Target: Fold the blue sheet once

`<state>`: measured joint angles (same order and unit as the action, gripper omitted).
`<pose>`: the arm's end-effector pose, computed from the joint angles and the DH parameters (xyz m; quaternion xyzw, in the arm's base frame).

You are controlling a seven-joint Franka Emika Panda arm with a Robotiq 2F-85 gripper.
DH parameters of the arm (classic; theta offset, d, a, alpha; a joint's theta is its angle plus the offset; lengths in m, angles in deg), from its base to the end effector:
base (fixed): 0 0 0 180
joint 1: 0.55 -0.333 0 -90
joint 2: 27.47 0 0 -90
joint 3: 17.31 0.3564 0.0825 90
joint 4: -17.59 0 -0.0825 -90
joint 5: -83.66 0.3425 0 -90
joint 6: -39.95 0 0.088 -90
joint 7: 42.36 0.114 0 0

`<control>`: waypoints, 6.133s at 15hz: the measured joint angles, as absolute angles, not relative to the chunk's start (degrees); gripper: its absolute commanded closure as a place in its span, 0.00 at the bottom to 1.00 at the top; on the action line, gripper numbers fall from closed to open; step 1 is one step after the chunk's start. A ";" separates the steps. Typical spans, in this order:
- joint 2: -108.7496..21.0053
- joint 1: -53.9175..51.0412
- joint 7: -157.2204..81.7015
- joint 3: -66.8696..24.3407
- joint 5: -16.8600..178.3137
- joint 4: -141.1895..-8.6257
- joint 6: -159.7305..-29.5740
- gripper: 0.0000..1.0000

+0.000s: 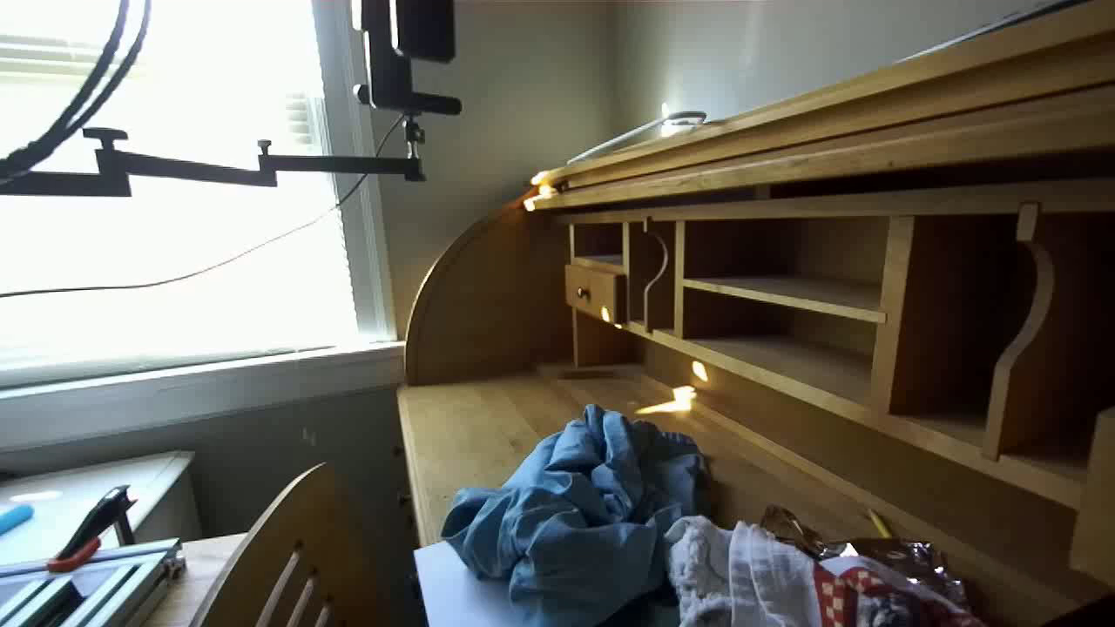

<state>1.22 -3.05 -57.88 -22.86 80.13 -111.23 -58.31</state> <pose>0.3367 -0.0320 0.5884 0.9926 0.1198 -0.0181 0.0044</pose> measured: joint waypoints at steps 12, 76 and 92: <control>-0.53 -3.22 -51.32 -19.62 80.66 -111.22 -63.92 0.00; -46.83 -19.70 -1.15 -14.87 39.02 -107.79 -120.01 0.00; -59.36 -15.71 -4.58 -15.95 36.90 -102.84 -136.49 0.55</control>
